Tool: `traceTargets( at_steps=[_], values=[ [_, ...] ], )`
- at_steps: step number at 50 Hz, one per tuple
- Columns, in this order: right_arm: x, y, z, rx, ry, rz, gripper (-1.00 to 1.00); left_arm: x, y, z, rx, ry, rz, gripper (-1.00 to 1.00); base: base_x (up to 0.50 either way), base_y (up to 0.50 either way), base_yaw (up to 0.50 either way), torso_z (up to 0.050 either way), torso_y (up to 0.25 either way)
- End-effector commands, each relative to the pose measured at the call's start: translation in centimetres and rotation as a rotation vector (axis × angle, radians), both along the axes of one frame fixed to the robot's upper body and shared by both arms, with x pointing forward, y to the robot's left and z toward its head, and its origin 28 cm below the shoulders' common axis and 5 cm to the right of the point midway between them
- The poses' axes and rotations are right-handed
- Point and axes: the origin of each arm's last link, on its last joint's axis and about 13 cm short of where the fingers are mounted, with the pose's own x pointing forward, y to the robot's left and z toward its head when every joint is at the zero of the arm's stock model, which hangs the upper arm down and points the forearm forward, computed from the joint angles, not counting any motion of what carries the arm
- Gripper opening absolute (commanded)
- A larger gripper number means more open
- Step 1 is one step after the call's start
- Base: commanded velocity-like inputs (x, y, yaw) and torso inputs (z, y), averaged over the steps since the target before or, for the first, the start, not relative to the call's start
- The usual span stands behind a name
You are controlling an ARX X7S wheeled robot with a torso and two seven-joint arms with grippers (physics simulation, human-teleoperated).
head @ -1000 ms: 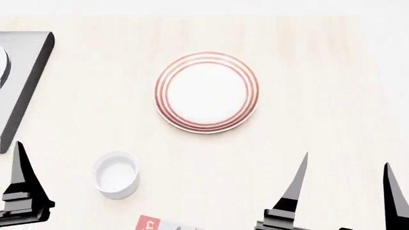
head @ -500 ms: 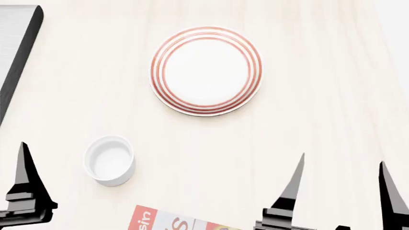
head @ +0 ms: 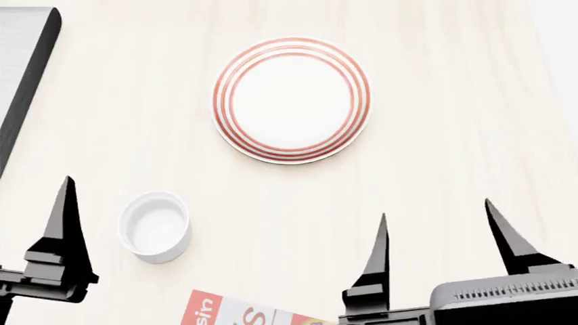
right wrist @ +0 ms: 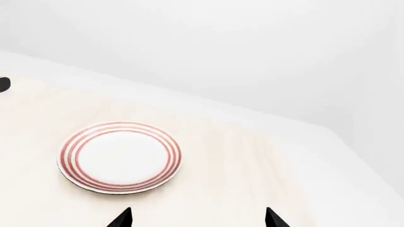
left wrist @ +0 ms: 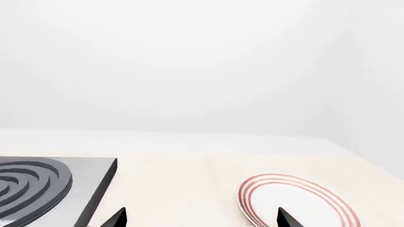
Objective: Pick the akita bowl on the cookies box and place it on the plate.
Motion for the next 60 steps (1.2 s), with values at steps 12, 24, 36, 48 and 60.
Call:
traceTargets(
  at_steps=[12, 24, 36, 48, 60],
  values=[
    [-2.0, 0.3, 5.4, -0.277, 0.199, 0.317, 1.00, 0.1, 0.1, 1.0, 0.027, 0.005, -0.130, 1.00, 0.00, 0.00, 0.00, 0.000, 0.000],
    [-3.9, 0.8, 6.6, -0.441, 0.313, 0.458, 1.00, 0.3, 0.1, 1.2, 0.039, -0.002, -0.132, 1.00, 0.00, 0.00, 0.00, 0.000, 0.000],
    [-5.2, 1.6, 6.9, -0.506, 0.387, 0.540, 1.00, 0.1, -0.1, 1.2, 0.047, -0.010, -0.149, 1.00, 0.00, 0.00, 0.00, 0.000, 0.000],
    [-6.3, 2.8, 6.8, -0.535, 0.461, 0.625, 1.00, 0.1, -0.1, 1.2, 0.052, -0.012, -0.152, 1.00, 0.00, 0.00, 0.00, 0.000, 0.000],
    [-7.3, 3.8, 6.2, -0.581, 0.508, 0.715, 1.00, 0.0, -0.1, 1.2, 0.056, -0.012, -0.158, 1.00, 0.00, 0.00, 0.00, 0.000, 0.000]
  ],
)
